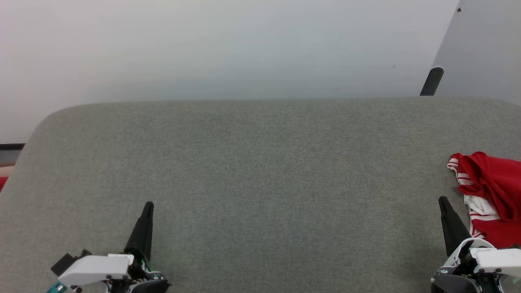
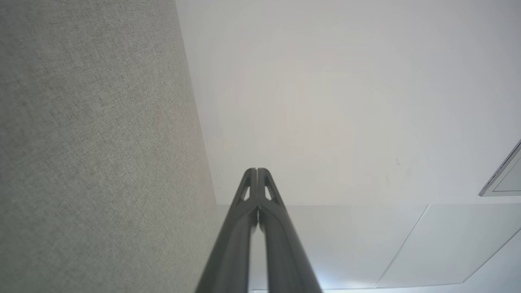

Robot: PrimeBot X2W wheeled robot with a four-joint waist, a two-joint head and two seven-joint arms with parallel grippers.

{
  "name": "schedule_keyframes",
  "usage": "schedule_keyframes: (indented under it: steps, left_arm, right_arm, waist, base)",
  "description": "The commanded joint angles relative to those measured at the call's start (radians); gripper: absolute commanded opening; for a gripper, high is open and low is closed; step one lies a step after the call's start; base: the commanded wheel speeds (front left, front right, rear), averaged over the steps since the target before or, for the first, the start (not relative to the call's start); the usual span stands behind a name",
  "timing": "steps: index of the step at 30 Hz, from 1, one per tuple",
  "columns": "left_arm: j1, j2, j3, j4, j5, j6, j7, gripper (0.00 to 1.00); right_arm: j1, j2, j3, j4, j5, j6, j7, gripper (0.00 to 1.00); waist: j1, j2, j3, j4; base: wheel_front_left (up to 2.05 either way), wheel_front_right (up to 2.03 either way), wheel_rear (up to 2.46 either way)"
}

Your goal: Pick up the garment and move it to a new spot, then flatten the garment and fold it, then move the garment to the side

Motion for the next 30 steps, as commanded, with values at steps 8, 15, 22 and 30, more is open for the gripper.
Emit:
schedule_keyframes:
  steps: [8, 15, 22, 30]
  left_arm:
    - [-0.011, -0.002, 0.004, 0.001, 0.001, 0.0, 0.001, 0.0]
    - [-0.011, -0.002, 0.004, 0.001, 0.002, 0.0, 0.001, 0.0]
    - [-0.011, -0.002, 0.004, 0.001, 0.002, 0.0, 0.001, 0.0]
    - [-0.011, -0.002, 0.005, 0.001, 0.003, 0.0, 0.002, 0.0]
  right_arm:
    - [-0.003, 0.003, 0.0, 0.0, 0.005, 0.0, 0.0, 0.0]
    - [-0.003, 0.003, 0.001, 0.0, 0.005, 0.0, 0.0, 0.0]
    - [-0.003, 0.003, 0.0, 0.0, 0.005, 0.0, 0.0, 0.0]
    - [-0.003, 0.003, 0.001, 0.0, 0.005, 0.0, 0.0, 0.0]
  waist:
    - [0.0, -0.0001, 0.0, 0.0]
    - [0.0, -0.0001, 0.0, 0.0]
    - [0.0, -0.0001, 0.0, 0.0]
    - [0.0, -0.0001, 0.0, 0.0]
  base:
    - [0.0, 0.0, 0.0]
    - [0.0, 0.0, 0.0]
    - [0.0, 0.0, 0.0]
    - [0.0, 0.0, 0.0]
